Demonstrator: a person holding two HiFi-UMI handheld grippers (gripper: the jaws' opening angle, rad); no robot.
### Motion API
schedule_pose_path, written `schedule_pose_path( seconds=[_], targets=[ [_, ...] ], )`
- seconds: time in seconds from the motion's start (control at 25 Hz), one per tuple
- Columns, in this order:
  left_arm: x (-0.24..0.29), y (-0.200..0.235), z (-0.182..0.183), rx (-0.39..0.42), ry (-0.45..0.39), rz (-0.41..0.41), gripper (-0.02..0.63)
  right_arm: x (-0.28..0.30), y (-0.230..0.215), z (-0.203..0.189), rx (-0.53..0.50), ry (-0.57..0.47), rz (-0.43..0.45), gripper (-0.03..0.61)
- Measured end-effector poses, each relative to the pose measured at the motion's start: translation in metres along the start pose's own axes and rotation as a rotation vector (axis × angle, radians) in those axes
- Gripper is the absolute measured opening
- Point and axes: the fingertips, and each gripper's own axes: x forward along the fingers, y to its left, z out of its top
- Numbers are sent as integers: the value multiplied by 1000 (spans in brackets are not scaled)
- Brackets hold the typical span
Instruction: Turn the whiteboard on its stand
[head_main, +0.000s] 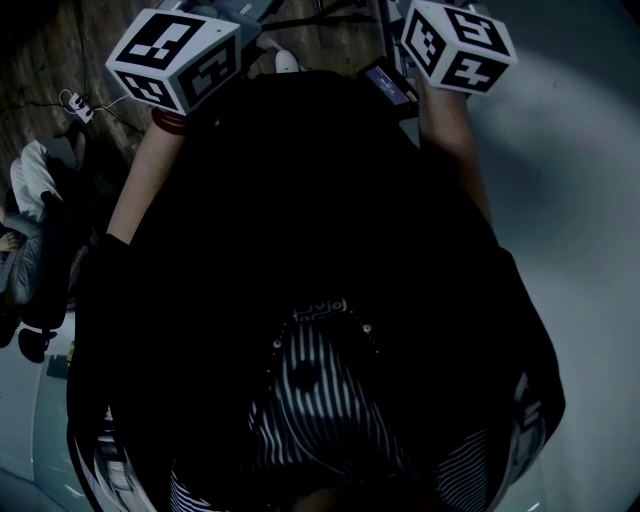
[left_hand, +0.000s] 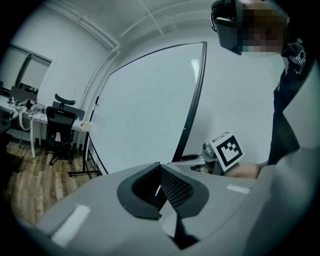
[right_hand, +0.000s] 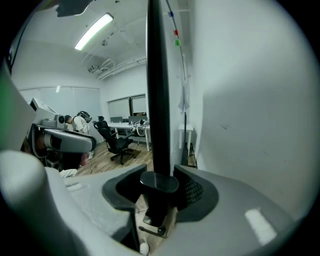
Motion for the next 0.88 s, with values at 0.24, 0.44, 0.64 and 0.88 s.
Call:
schedule_pose_path(
  seconds=[0.24, 0.44, 0.64, 0.88],
  targets=[
    [-10, 11, -3, -11, -13, 66, -2, 19, -3, 4, -14, -4, 14, 172],
    [-13, 23, -13, -26, -10, 95, -2, 41, -14, 8, -37, -11, 18, 170],
    [-10, 32, -15, -23, -11, 95, -2, 58, -20, 9, -49, -4, 18, 169],
    [-16, 25, -24, -28, -9, 92, -2, 36, -7, -4, -54, 21, 45, 167]
  ],
)
